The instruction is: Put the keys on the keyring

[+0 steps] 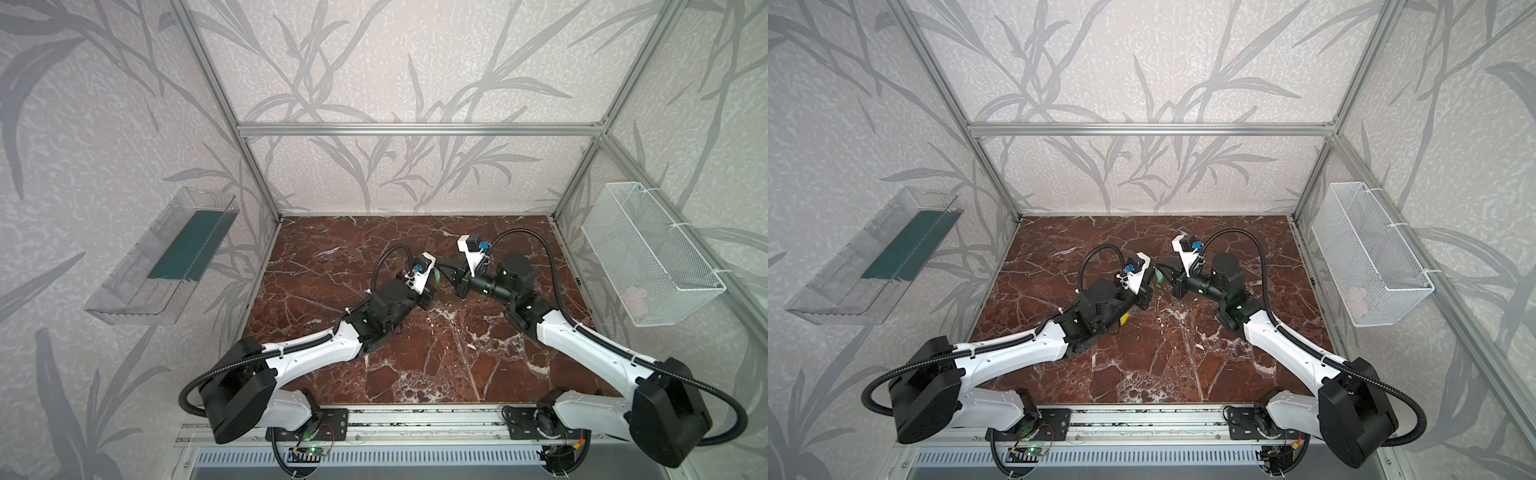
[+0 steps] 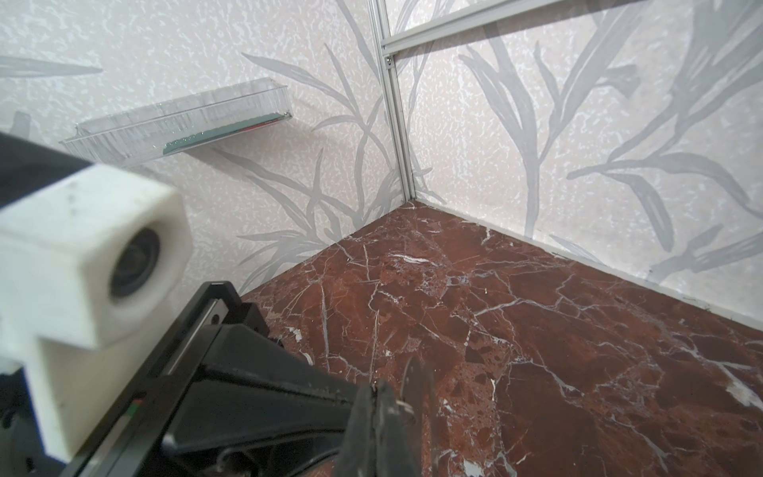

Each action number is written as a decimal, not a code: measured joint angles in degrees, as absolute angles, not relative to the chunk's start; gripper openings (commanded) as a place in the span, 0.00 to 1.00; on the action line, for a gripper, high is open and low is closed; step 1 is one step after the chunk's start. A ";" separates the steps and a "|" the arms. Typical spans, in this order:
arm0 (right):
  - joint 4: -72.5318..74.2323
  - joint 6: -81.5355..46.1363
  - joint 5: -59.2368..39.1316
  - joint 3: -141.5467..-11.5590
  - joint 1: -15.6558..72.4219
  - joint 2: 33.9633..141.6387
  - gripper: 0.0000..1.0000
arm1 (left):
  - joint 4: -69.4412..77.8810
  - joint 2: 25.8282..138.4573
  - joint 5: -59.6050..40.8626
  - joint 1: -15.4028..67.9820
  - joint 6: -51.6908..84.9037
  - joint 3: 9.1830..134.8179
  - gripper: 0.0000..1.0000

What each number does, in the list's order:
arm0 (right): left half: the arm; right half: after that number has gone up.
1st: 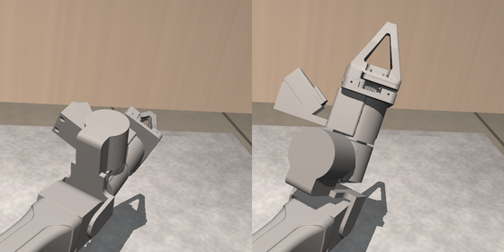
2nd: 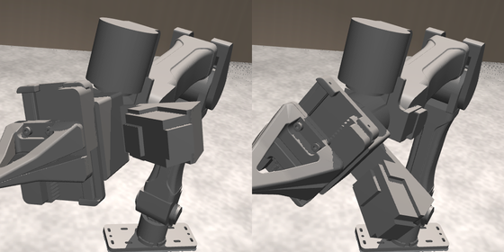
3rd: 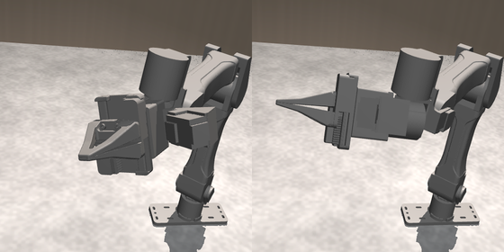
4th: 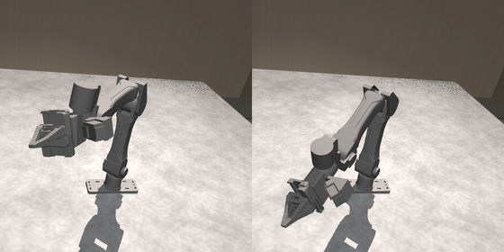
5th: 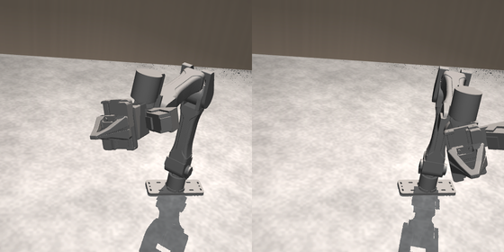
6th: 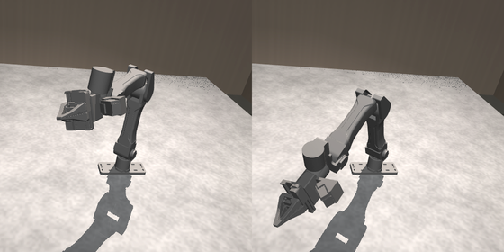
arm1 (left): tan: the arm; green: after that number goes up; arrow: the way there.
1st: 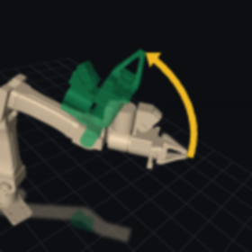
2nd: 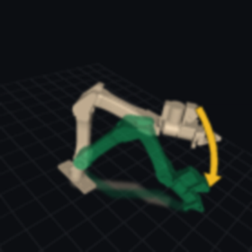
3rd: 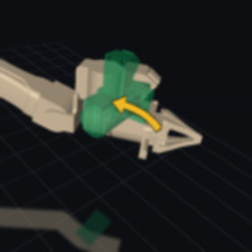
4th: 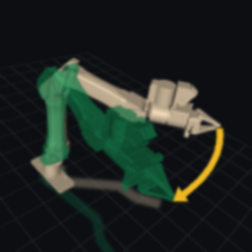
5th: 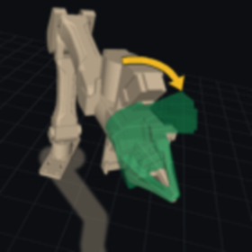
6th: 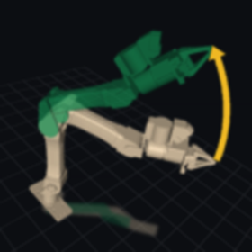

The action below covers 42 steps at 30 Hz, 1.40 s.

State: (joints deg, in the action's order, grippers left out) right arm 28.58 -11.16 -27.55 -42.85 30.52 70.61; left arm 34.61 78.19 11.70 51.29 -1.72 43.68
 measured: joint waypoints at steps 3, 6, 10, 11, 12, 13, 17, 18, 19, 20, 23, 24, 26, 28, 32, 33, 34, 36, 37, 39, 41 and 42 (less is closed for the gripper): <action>32.10 -11.81 -26.70 -40.75 30.50 70.39 0.00 | 36.67 78.28 13.82 51.90 -1.72 43.68 0.00; 35.18 -12.45 -26.04 -38.59 30.50 70.35 0.00 | 38.28 78.28 14.52 52.45 -1.74 43.72 0.00; 37.89 -12.95 -25.71 -37.10 30.50 70.35 0.00 | 39.20 78.28 14.68 52.47 -1.74 43.72 0.00; 38.89 -13.32 -25.71 -37.04 30.50 70.35 0.00 | 39.38 78.28 14.68 52.49 -1.74 43.72 0.00; 39.92 -13.56 -25.71 -36.99 30.50 70.32 0.00 | 39.51 78.28 14.70 52.51 -1.74 43.72 0.00; 40.66 -13.76 -25.71 -36.99 30.50 70.32 0.00 | 39.53 78.28 14.72 52.51 -1.74 43.72 0.00; 43.46 -14.39 -25.61 -36.40 30.50 69.67 0.00 | 39.55 78.28 14.79 52.62 -1.76 43.72 0.00; 43.72 -14.41 -25.58 -36.36 30.50 69.47 0.00 | 39.55 78.28 14.81 52.66 -1.76 43.72 0.00; 43.94 -14.55 -25.58 -36.36 30.50 69.25 0.00 | 39.53 78.28 14.81 52.73 -1.78 43.72 0.00; 44.29 -14.72 -25.58 -36.36 30.50 69.01 0.00 | 39.55 78.28 14.76 52.77 -1.78 43.72 0.00; 44.97 -14.81 -25.58 -36.36 30.50 68.53 0.00 | 39.55 78.28 14.70 52.84 -1.78 43.72 0.00; 45.15 -14.83 -25.61 -36.36 30.48 68.47 0.00 | 39.53 78.28 14.70 52.82 -1.78 43.72 0.00; 45.21 -14.83 -25.61 -36.36 30.50 68.47 0.00 | 39.53 78.28 14.57 52.82 -1.78 43.72 0.00; 45.19 -14.83 -25.61 -36.36 30.50 68.47 0.00 | 39.57 78.28 14.33 52.84 -1.78 43.72 0.00; 45.21 -14.83 -25.78 -36.36 30.50 68.49 0.00 | 39.72 78.28 13.47 52.84 -1.91 43.72 0.00; 45.21 -14.83 -25.80 -36.36 30.50 68.49 0.00 | 39.81 78.28 13.26 52.86 -1.91 43.72 0.00; 45.21 -14.83 -25.82 -36.36 30.48 68.49 0.00 | 39.92 78.28 12.93 52.88 -1.91 43.72 0.00; 45.19 -14.83 -25.91 -36.36 30.48 68.49 0.00 | 40.23 78.28 12.36 52.93 -1.93 43.72 0.00; 45.21 -14.83 -25.93 -36.36 30.48 68.49 0.00 | 40.42 78.28 12.12 52.99 -1.96 43.72 0.00; 45.23 -14.83 -25.96 -36.36 30.48 68.49 0.00 | 40.75 78.28 11.88 53.15 -1.98 43.72 0.00; 45.21 -14.83 -25.93 -36.36 30.48 68.51 0.00 | 40.80 78.28 11.84 53.15 -2.00 43.72 0.00; 45.21 -14.83 -25.93 -36.36 30.48 68.49 0.00 | 40.80 78.28 11.81 53.15 -2.04 43.72 0.00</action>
